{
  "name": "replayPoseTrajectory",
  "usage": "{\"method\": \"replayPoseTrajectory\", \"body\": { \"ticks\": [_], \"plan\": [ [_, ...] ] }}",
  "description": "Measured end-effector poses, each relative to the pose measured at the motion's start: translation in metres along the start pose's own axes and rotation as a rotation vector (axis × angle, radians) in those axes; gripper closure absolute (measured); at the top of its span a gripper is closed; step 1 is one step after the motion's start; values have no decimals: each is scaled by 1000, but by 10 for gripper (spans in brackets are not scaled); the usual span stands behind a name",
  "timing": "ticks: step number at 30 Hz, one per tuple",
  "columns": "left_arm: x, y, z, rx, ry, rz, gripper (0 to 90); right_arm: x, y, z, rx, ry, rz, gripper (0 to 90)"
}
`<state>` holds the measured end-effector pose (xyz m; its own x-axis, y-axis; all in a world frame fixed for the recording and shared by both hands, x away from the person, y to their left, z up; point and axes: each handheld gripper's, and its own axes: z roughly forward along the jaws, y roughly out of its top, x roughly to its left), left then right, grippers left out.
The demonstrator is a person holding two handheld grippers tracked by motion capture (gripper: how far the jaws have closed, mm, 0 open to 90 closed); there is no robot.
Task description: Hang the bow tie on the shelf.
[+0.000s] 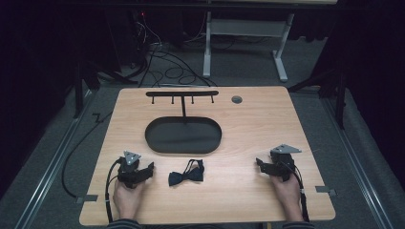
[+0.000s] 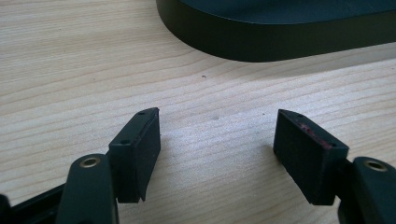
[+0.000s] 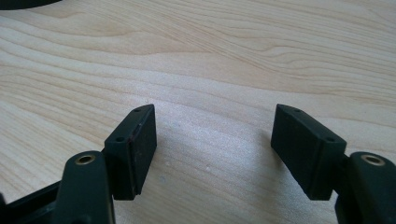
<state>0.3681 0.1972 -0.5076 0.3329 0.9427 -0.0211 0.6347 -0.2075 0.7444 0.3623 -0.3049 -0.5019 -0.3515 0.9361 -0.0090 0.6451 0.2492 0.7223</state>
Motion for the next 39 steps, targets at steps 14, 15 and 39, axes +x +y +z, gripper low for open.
{"method": "replayPoseTrajectory", "body": {
  "ticks": [14,15,39],
  "plan": [
    [0,0,0,-1,7,-4,333,0,0,0,1,-1,-2,327],
    [0,0,-1,-1,7,-7,333,0,0,0,1,-1,-2,327],
    [-13,11,-30,-65,-110,-24,370,0,0,0,-1,0,-3,327]
  ]
}}
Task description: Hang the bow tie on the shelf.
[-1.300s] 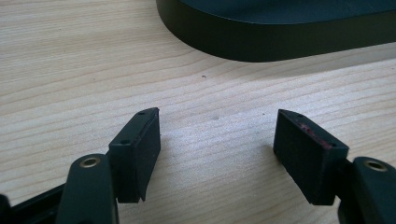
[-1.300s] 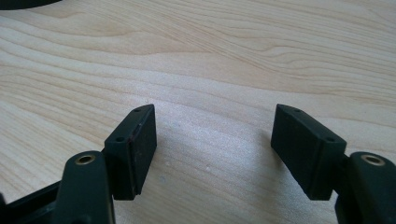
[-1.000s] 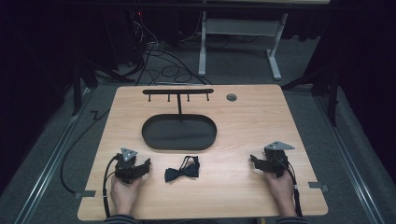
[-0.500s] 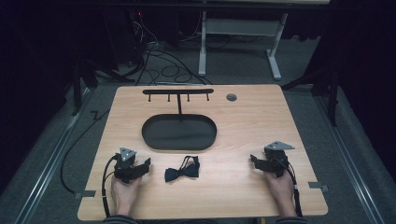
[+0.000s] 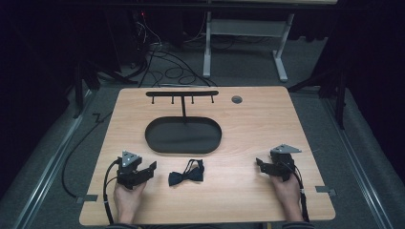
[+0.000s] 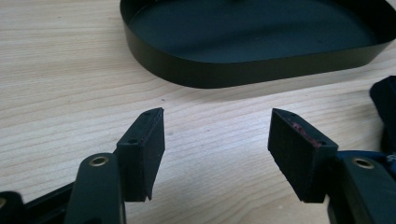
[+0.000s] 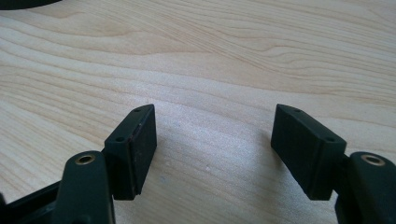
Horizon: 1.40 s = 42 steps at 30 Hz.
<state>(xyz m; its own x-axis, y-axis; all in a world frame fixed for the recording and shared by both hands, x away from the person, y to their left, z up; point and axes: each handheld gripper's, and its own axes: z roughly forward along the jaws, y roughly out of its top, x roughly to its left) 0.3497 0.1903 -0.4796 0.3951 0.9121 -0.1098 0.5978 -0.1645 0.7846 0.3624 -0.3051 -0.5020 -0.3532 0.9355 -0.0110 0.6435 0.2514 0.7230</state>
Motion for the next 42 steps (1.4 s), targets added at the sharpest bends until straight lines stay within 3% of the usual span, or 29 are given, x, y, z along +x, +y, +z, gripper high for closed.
{"method": "replayPoseTrajectory", "body": {
  "ticks": [18,33,42],
  "plan": [
    [-26,10,-13,-39,-95,40,371,0,0,0,0,1,3,326],
    [-61,20,-6,-4,-183,131,402,-1,0,0,-2,5,3,326],
    [-76,22,5,27,-210,178,420,-1,0,0,-3,6,1,326]
  ]
}}
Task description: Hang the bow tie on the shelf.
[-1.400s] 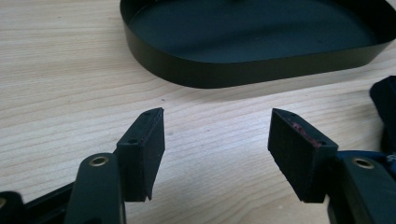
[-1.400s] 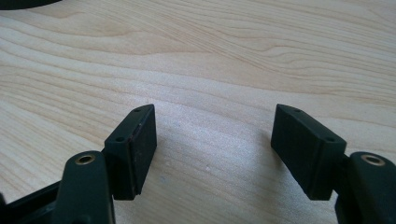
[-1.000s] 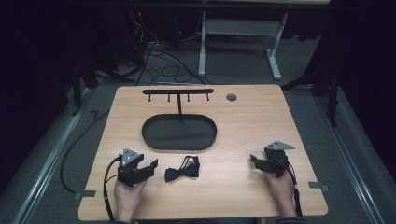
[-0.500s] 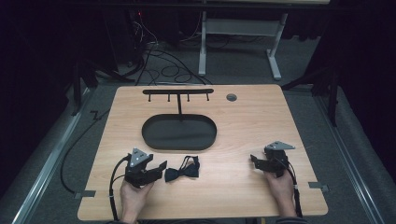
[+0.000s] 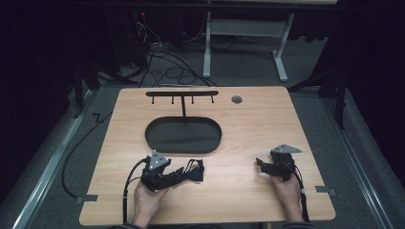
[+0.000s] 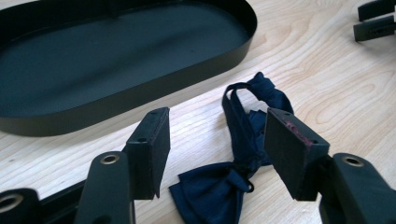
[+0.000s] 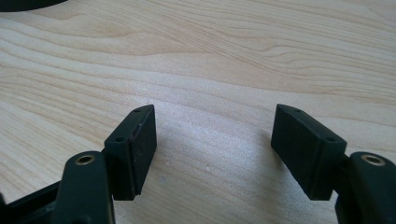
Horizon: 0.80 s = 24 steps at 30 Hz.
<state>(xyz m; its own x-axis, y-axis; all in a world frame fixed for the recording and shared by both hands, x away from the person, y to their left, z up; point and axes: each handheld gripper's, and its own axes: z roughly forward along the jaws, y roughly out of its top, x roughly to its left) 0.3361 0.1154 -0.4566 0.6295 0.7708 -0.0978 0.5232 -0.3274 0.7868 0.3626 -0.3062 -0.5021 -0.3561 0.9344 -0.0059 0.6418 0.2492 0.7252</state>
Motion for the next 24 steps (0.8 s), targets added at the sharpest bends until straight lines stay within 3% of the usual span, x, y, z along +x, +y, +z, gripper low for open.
{"method": "replayPoseTrajectory", "body": {
  "ticks": [9,24],
  "plan": [
    [-9,7,21,53,-22,35,447,1,0,0,2,-1,4,326],
    [-12,7,49,120,-22,30,555,0,0,0,2,1,6,325]
  ]
}}
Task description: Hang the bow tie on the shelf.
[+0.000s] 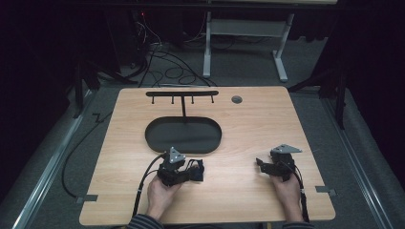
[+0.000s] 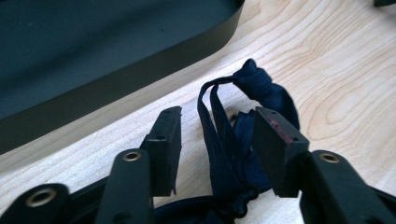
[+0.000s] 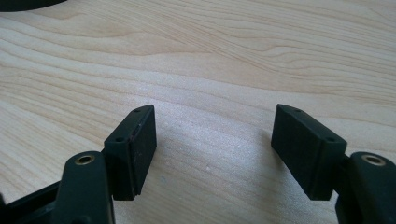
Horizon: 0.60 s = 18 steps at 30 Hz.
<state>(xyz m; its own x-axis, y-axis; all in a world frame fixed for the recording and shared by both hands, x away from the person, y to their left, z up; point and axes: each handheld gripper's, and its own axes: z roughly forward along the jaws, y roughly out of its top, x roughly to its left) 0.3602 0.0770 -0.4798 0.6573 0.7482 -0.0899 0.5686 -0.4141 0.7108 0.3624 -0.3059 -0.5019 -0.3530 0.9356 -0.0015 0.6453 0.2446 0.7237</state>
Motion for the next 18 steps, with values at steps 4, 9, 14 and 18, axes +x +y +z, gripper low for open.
{"method": "replayPoseTrajectory", "body": {
  "ticks": [4,9,14,18],
  "plan": [
    [2,0,3,10,4,3,624,0,0,0,-1,1,0,325],
    [1,-1,5,10,5,13,733,0,0,0,-1,1,-2,325],
    [0,-1,6,17,4,24,821,0,0,0,-1,1,0,325],
    [0,-1,5,13,3,32,877,0,0,0,-1,2,1,325]
  ]
}}
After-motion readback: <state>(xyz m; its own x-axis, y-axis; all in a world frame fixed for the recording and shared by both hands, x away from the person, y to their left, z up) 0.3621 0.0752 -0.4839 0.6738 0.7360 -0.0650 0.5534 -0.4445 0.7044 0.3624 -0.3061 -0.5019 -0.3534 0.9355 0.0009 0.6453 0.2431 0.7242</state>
